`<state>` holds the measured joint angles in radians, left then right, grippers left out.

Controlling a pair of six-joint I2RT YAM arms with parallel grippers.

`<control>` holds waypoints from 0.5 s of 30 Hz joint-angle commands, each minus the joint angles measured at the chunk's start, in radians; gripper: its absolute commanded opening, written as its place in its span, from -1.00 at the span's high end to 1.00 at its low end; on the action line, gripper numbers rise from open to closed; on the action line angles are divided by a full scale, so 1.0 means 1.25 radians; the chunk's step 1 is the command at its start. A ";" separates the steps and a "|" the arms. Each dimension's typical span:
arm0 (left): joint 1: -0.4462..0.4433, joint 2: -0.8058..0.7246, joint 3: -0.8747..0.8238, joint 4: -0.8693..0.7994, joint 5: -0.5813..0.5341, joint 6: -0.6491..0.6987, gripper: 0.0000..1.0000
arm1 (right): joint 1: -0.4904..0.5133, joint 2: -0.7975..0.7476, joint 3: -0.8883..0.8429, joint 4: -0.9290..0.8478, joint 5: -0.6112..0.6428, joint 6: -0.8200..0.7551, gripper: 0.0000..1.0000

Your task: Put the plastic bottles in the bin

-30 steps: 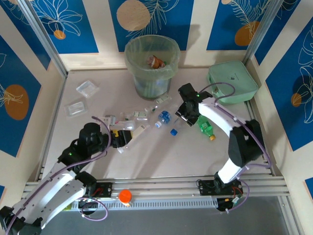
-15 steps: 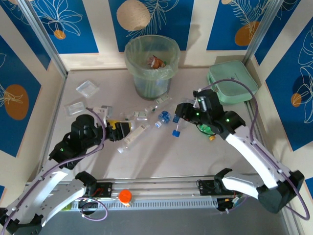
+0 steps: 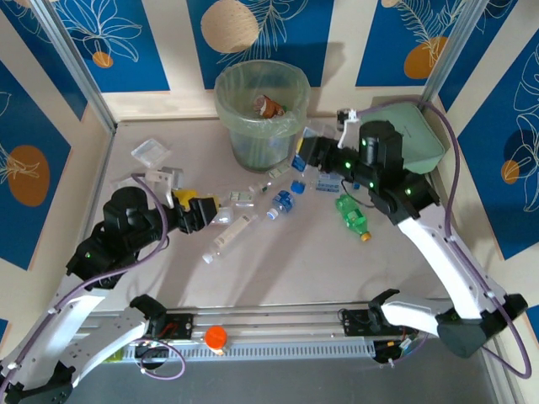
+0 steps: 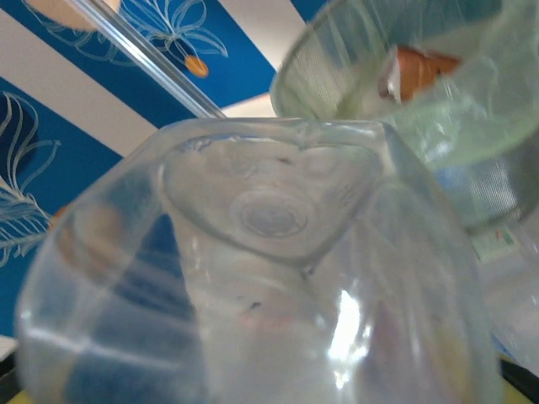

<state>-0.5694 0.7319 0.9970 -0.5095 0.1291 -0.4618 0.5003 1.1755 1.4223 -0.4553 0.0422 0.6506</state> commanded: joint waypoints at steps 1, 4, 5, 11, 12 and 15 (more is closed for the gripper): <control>0.006 0.030 -0.002 0.019 -0.014 0.006 -0.51 | -0.023 0.080 0.090 0.071 -0.035 -0.020 0.08; 0.008 0.065 -0.018 0.027 -0.006 0.009 -0.51 | -0.043 0.174 0.186 0.096 -0.057 -0.014 0.09; 0.008 0.073 -0.024 0.030 -0.005 0.011 -0.51 | -0.049 0.204 0.218 0.100 -0.065 -0.012 0.09; 0.011 0.098 -0.045 0.043 0.005 0.033 -0.51 | -0.082 0.418 0.466 0.097 -0.095 -0.004 0.09; 0.012 0.098 -0.045 0.041 0.003 0.038 -0.51 | -0.086 0.461 0.521 0.088 -0.102 -0.002 0.09; 0.011 0.098 -0.050 0.038 0.002 0.050 -0.51 | -0.094 0.605 0.726 0.014 -0.126 0.000 0.09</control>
<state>-0.5648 0.8661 0.9394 -0.4873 0.1287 -0.4362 0.3920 1.8313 2.1715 -0.3794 -0.0624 0.6476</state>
